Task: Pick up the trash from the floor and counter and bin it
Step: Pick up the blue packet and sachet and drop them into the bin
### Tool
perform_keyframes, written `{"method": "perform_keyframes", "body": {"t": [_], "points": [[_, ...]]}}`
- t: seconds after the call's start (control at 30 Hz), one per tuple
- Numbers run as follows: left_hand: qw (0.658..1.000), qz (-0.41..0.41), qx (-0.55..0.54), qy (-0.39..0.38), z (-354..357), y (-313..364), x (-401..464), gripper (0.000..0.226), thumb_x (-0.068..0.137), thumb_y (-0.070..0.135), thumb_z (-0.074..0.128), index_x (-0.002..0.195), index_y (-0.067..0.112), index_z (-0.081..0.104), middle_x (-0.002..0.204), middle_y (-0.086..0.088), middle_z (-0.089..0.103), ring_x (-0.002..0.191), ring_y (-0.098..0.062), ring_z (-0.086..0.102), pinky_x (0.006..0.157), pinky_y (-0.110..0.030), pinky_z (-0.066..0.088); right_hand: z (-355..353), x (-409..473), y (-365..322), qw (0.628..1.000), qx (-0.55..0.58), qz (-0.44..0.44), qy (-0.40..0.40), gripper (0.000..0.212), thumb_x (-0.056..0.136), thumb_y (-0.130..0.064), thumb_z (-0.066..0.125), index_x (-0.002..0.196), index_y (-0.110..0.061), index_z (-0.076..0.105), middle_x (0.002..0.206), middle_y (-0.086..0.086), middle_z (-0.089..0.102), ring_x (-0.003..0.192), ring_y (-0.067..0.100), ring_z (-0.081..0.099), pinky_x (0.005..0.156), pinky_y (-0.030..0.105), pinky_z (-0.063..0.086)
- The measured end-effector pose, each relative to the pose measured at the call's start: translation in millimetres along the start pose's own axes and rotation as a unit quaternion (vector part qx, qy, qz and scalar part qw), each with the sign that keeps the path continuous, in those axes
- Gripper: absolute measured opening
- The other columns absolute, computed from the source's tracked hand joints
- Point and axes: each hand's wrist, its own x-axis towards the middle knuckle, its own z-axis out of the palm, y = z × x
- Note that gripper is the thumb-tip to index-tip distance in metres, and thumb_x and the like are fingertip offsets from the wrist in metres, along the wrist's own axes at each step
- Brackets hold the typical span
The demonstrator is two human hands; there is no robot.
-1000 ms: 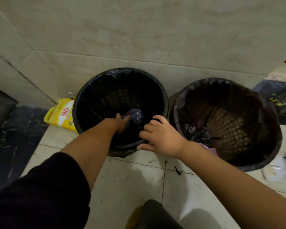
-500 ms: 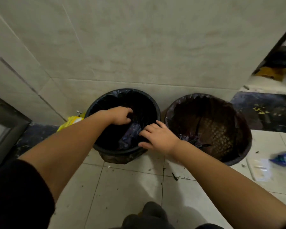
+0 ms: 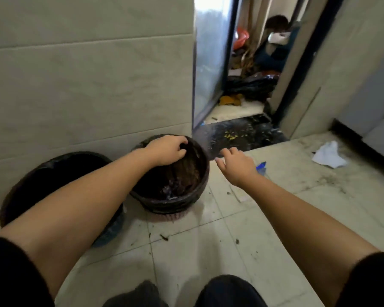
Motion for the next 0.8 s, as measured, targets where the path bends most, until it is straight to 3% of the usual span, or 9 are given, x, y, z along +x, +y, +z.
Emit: {"method": "perform_keyframes", "body": {"t": [0.17,0.37,0.57,0.8], "points": [[0.992,0.104,-0.002,-0.076,62.1,83.0,46.6,0.042,0.096,0.031,0.045,0.136,0.022,0.045,0.129,-0.007,0.061,0.116,-0.029,0.058,0.095,-0.042,0.050,29.3,-38.1,85.4,0.993,0.001,0.116,-0.028,0.043,0.099,-0.042,0.031,0.132,-0.017,0.045,0.132,0.012,0.052,0.115,0.030,0.053,0.094,0.043,0.046],[0.976,0.147,0.006,-0.164,122.9,131.8,92.6,0.044,0.097,0.031,0.045,0.139,0.022,0.042,0.134,-0.008,0.058,0.118,-0.026,0.056,0.100,-0.040,0.047,50.9,-70.1,153.4,0.969,0.011,0.237,-0.072,0.046,0.100,-0.044,0.029,0.137,-0.018,0.041,0.136,0.012,0.047,0.120,0.031,0.050,0.094,0.043,0.044],[0.946,0.216,0.042,-0.240,144.9,164.1,130.8,0.045,0.097,0.029,0.045,0.141,0.021,0.039,0.136,-0.011,0.056,0.119,-0.028,0.057,0.101,-0.041,0.049,26.9,-83.6,191.1,0.939,0.011,0.336,-0.067,0.047,0.100,-0.044,0.028,0.137,-0.017,0.040,0.136,0.013,0.047,0.120,0.033,0.050,0.095,0.044,0.043],[0.913,0.288,0.063,-0.283,157.9,250.1,157.8,0.044,0.097,0.028,0.044,0.139,0.016,0.042,0.133,-0.012,0.058,0.117,-0.029,0.057,0.099,-0.038,0.046,-22.1,-157.1,276.6,0.898,-0.002,0.431,-0.088,0.050,0.099,-0.045,0.030,0.140,-0.017,0.039,0.141,0.013,0.045,0.124,0.032,0.049,0.099,0.045,0.042]]}}
